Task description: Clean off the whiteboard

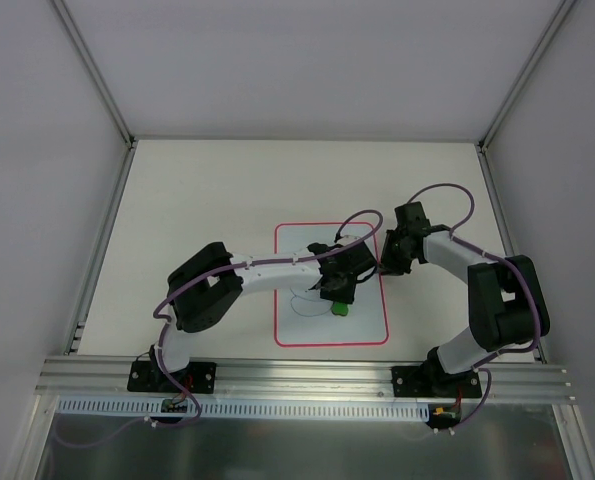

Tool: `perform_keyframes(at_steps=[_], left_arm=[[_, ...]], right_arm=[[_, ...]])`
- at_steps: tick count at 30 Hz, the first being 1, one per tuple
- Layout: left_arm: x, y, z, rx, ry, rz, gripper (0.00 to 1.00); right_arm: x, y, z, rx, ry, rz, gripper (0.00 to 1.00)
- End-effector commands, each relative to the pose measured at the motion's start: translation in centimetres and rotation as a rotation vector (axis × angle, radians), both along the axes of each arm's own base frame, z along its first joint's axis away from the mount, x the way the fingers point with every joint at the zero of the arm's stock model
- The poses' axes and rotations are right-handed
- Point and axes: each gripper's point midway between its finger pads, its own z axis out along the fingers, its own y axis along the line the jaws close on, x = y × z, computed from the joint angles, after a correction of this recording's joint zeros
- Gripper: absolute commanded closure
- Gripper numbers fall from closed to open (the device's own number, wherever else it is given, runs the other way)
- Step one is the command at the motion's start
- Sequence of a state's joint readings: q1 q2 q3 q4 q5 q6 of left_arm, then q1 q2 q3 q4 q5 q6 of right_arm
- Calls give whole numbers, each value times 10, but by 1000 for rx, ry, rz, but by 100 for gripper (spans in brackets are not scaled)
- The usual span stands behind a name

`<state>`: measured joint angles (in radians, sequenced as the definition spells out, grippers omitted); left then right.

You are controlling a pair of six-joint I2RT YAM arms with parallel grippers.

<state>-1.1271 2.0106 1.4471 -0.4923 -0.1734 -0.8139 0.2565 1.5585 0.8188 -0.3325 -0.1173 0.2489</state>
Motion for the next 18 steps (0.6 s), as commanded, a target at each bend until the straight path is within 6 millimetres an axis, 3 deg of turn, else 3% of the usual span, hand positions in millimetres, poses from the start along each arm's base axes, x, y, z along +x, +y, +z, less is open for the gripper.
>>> perform_keyframes(at_steps=[1,6,11,13,16,18], left_arm=[[-2,5,-3,50,-3,-9,73],[-1,-6,-6,51,1,-67,86],[0,-32,-9,34,8,-208,90],[0,-33,-13,47,12,-220,93],[15,-16,-12,71,11,-145,98],[20,7,-16,92,35,-95,99]], right_arm=[[-1,-3,-3,-5,-11,-4,80],[-1,-2,-3,-5,-12,-5,83],[0,-2,-3,-6,-12,-12,85],[0,-3,-3,-7,-10,-15,87],[-2,-4,-3,-10,-7,-21,90],[-2,-4,-3,-12,-6,-25,92]])
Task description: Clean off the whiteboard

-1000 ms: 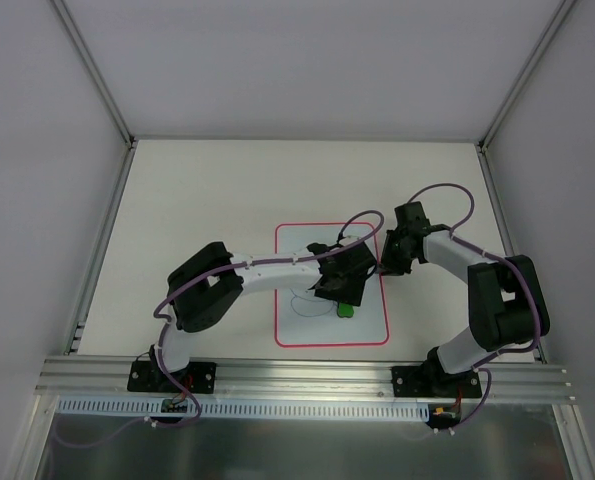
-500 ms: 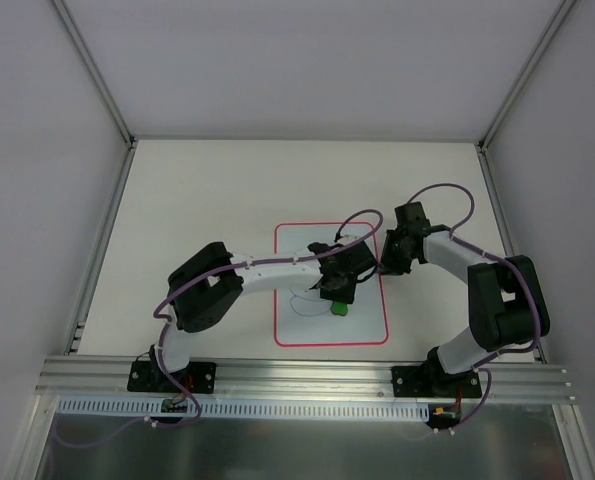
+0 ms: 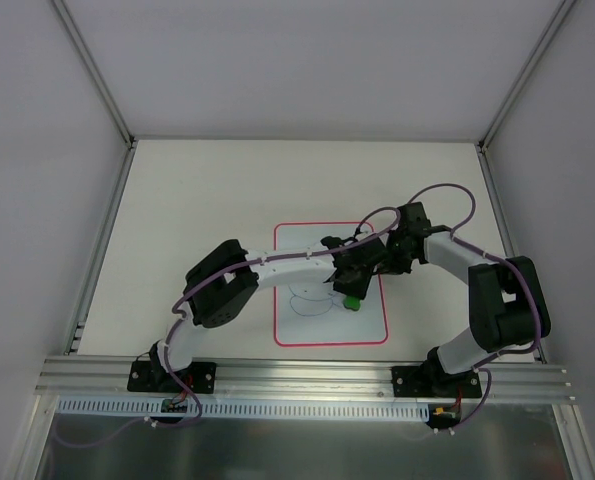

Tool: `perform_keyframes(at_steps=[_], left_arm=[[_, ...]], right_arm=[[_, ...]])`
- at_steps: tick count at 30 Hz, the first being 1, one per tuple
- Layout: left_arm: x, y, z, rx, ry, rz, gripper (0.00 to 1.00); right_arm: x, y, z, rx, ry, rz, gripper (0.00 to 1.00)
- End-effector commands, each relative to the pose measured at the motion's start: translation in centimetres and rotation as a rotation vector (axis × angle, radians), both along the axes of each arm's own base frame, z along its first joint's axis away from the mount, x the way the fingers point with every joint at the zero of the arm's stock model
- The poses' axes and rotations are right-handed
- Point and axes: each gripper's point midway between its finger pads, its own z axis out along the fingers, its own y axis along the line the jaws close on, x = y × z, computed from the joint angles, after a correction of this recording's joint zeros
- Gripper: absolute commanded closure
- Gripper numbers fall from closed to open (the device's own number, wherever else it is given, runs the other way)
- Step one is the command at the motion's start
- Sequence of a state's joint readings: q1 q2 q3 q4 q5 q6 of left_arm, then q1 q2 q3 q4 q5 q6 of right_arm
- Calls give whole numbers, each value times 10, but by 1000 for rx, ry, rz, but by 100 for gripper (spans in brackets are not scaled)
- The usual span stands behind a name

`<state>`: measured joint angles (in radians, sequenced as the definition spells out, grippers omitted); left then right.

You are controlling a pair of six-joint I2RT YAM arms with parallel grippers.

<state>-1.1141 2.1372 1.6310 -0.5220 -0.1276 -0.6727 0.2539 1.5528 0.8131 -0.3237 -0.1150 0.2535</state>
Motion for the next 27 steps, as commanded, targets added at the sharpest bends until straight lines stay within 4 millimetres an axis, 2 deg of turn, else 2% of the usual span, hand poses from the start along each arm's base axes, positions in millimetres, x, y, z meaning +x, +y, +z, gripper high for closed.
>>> perform_keyframes(at_steps=[1,2,4,5,7,8,11,13,14,16,17,19,20,22,23,25,27], left_arm=[[7,49,-16,109,43,67,100],[11,72,-26,150,54,104,100],[17,90,-24,163,55,140,100],[18,111,-31,195,76,168,100],[21,129,-31,211,82,196,100],[26,146,-34,232,86,228,100],[35,160,-32,255,71,234,100],[39,154,-31,253,70,199,100],[45,141,-24,220,62,186,100],[39,122,-27,210,74,121,100],[43,106,-18,185,52,98,100],[32,89,-23,176,74,55,100],[24,72,-19,151,74,20,100],[8,59,-24,141,102,-15,100],[-5,54,-26,147,107,-44,100],[-19,52,-29,149,126,-55,100],[-33,64,-32,170,149,-55,100]], right_arm=[[-4,-4,-4,-16,3,-20,93],[-4,-4,-4,-15,4,-21,94],[-3,-4,-3,-18,3,-27,95],[-4,-5,-4,-20,8,-29,95],[-4,-6,-4,-21,9,-29,96],[-4,-5,-4,-21,7,-30,96],[-4,-7,-4,-30,6,-30,97],[-4,-7,-5,-34,8,-30,98],[-3,-7,-4,-32,6,-34,98],[-4,-7,-4,-33,9,-32,98],[-3,-7,-4,-32,6,-31,98],[-4,-8,-5,-34,9,-33,98],[-4,-8,-4,-34,7,-37,98],[-4,-8,-4,-35,9,-37,98],[-4,-8,-4,-34,9,-39,98],[-4,-8,-4,-34,7,-36,98],[-4,-8,-4,-34,9,-38,99]])
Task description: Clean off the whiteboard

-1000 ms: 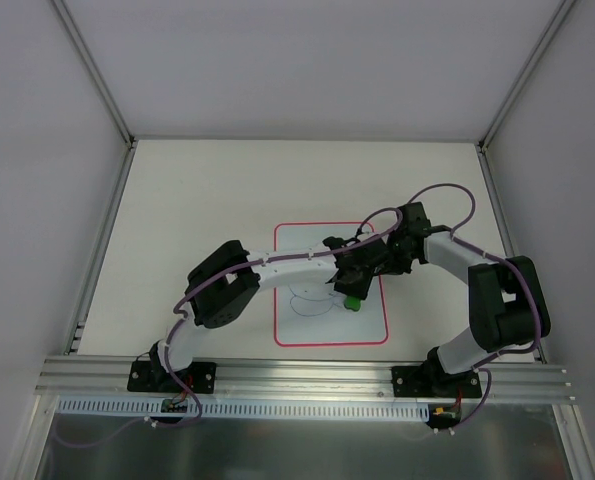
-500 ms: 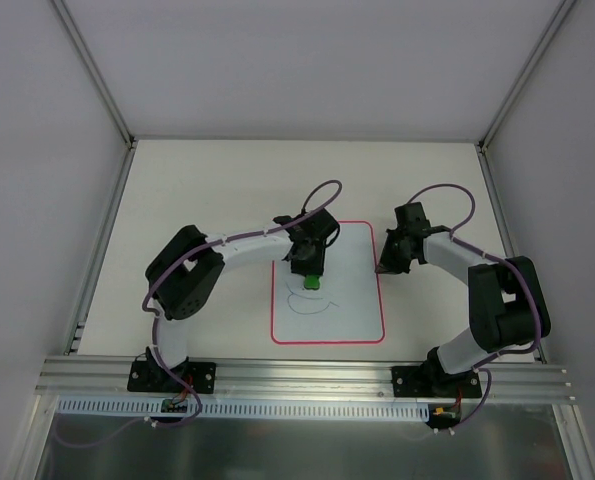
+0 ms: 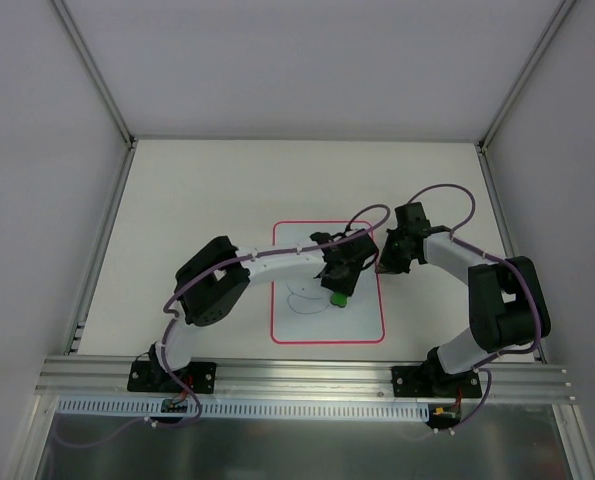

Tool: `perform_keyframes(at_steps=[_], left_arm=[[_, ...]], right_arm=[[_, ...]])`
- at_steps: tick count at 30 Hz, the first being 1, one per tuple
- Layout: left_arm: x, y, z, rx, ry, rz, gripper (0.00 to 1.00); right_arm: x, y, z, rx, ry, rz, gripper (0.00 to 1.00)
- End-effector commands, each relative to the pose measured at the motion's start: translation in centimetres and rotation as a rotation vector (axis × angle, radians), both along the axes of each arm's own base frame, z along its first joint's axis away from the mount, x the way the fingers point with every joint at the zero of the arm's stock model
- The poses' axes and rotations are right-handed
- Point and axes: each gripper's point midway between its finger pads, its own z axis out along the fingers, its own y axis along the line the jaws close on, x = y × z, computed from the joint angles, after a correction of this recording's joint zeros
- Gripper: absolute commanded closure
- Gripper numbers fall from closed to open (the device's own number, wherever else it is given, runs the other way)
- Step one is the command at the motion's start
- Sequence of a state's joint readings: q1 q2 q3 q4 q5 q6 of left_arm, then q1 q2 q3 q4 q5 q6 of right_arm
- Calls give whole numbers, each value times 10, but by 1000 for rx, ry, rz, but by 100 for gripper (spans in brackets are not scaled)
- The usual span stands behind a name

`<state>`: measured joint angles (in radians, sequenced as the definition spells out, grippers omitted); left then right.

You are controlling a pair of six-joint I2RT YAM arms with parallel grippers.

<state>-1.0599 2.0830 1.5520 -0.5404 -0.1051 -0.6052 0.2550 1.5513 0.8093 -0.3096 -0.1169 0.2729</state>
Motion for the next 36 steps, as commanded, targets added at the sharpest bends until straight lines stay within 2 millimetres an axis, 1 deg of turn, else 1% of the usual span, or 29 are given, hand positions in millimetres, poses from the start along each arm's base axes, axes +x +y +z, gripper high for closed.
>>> perform_keyframes(at_steps=[1,2,3,4,5,6,7,8,9,10,11,13,14,16,17,20,22,23,24,25,26,27,28,31,32,35,36], left_arm=[[-46,35,-31,126,142,-26,100],[-51,52,-38,168,146,-12,100],[-51,61,-34,172,134,6,100],[-50,70,-34,179,133,46,100],[-55,92,-42,219,153,76,100],[-50,102,-36,215,140,111,100],[-38,117,-36,222,136,171,100],[-35,134,-39,247,135,201,100],[-27,144,-33,245,109,233,100],[-20,152,-31,242,105,258,100],[-8,167,-30,248,106,305,100],[9,181,-26,260,67,330,100],[22,188,-23,256,61,363,100],[32,193,-26,262,69,362,100],[44,195,-23,250,61,380,100],[56,195,-25,253,59,379,100],[55,192,-25,239,71,371,100],[47,191,-28,232,94,362,100],[45,189,-25,223,87,357,100],[35,183,-26,228,85,331,100],[24,183,-30,242,94,313,100],[15,178,-31,236,106,292,100],[-1,167,-34,236,119,256,100],[-35,149,-45,241,174,184,100],[-50,137,-46,231,187,137,100],[-77,110,-47,188,242,65,100],[-81,105,-47,187,240,51,100]], right_arm=[[-6,-10,-5,-46,16,-24,99],[-6,-10,-5,-46,18,-24,99],[-6,-10,-5,-46,16,-24,99],[-7,-10,-5,-46,16,-26,99],[-7,-10,-5,-47,16,-23,99],[-7,-11,-5,-48,17,-25,99],[-7,-10,-5,-48,17,-23,99],[-7,-11,-5,-48,17,-25,99],[-7,-11,-5,-48,17,-25,99],[-6,-10,-5,-48,15,-22,99],[-6,-11,-5,-48,15,-23,99],[-7,-11,-5,-53,16,-22,100],[-6,-12,-5,-56,13,-23,100],[-5,-13,-5,-61,12,-29,99],[-5,-12,-5,-61,12,-26,100],[-5,-13,-5,-61,10,-26,100],[-5,-13,-5,-61,12,-24,100],[-6,-13,-6,-61,13,-24,100],[-6,-12,-5,-60,12,-24,100],[-5,-13,-5,-62,10,-25,100],[-5,-13,-5,-61,12,-24,100],[-4,-12,-5,-60,9,-24,100],[-4,-12,-5,-61,10,-24,100],[-4,-13,-5,-64,10,-27,100],[-4,-13,-5,-63,8,-27,100],[-5,-13,-6,-64,13,-28,100],[-4,-13,-5,-63,12,-30,100]])
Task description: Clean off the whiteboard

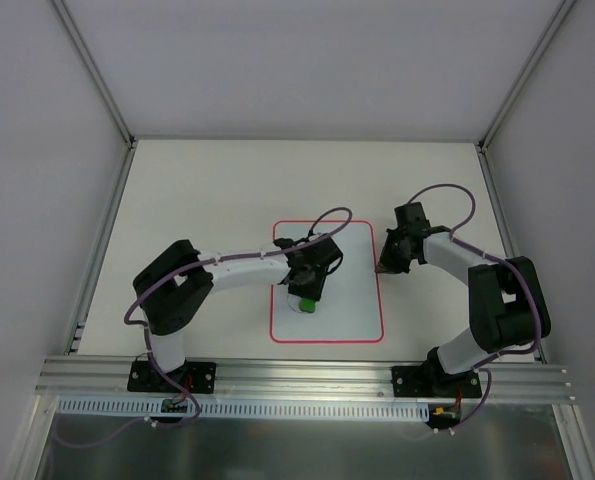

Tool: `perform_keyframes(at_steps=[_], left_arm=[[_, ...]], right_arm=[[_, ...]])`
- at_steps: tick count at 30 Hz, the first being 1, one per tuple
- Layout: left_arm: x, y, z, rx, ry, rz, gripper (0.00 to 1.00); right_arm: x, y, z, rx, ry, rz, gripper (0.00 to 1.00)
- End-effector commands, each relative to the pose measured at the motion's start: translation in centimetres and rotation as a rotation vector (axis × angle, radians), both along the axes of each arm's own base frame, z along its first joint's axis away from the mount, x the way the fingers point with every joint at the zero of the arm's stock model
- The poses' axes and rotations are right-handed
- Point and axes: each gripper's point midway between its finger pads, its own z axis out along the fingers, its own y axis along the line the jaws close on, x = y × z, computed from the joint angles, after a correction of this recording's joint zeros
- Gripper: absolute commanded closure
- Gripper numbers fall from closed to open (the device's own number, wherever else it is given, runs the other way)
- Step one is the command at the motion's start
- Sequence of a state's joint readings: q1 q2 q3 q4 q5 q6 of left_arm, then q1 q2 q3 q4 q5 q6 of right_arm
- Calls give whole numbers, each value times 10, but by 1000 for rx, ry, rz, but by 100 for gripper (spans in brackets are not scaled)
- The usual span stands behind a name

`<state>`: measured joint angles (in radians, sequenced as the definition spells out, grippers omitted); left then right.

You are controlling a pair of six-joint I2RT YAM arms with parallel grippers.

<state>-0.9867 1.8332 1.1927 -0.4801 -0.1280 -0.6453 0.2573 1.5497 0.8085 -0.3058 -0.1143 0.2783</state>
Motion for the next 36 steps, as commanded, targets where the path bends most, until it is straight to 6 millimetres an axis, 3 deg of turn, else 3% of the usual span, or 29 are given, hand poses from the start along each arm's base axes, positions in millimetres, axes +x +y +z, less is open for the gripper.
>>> perform_keyframes(at_steps=[1,4,5,11,13,16,23,28,32,36], left_arm=[[-70,16,-43,131,231,-73,100],[-75,23,-40,122,246,-28,100],[-71,37,-44,148,230,4,100],[-22,106,-33,175,145,214,100],[-6,122,-28,183,117,250,100],[2,127,-27,185,113,255,100],[-10,104,-30,169,137,172,100],[-51,40,-32,119,191,-12,100],[-74,-7,-28,62,228,-118,100],[-74,5,-36,93,238,-81,100]], right_arm=[[-4,-13,-6,-63,14,-28,100],[-4,-13,-5,-63,13,-25,100],[-5,-14,-6,-64,14,-26,100],[-5,-13,-5,-62,13,-28,100],[-6,-14,-7,-66,17,-32,100],[-5,-14,-6,-63,15,-33,100],[-6,-14,-6,-63,16,-31,100],[-4,-14,-5,-64,13,-35,100],[-5,-14,-5,-65,16,-35,100],[-6,-14,-6,-64,18,-31,100]])
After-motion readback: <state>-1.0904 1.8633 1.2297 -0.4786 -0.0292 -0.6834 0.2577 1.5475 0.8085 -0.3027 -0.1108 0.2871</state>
